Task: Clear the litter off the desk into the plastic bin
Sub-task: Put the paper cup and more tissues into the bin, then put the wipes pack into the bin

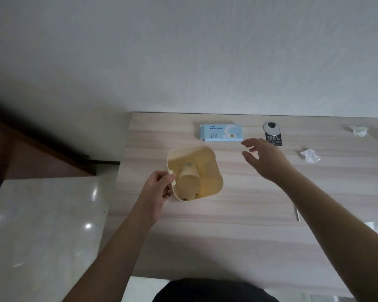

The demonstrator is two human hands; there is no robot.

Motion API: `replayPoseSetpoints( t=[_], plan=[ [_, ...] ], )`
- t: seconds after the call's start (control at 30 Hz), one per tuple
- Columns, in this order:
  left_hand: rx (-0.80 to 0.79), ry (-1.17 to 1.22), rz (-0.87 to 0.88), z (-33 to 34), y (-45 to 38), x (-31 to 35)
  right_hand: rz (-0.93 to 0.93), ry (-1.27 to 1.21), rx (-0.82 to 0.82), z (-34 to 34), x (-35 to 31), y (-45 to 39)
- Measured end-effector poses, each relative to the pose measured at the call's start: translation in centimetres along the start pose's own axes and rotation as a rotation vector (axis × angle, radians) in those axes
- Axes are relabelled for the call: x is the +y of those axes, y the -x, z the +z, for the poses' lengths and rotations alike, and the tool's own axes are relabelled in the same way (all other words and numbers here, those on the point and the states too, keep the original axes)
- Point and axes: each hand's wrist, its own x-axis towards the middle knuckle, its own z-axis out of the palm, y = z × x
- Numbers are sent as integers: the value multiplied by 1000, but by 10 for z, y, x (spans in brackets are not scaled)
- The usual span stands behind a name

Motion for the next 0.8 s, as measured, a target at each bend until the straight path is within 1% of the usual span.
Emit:
replayPoseSetpoints(
  t=[0.17,0.33,0.47,0.6,0.73,0.8],
  plan=[
    [38,-1,23,15,-15,3,-33,87,-114,18,15,-59],
    [80,18,49,18,-24,2,-74,237,-208,49,25,-109],
    [127,13,50,18,-25,2,-44,317,-267,70,36,-143],
    [168,29,38,19,-24,6,-62,420,-243,85,49,-165],
    [196,21,32,22,-23,8,-35,478,-334,93,65,-173],
    [211,18,30,24,-24,7,-52,495,-322,95,72,-171]
  ],
)
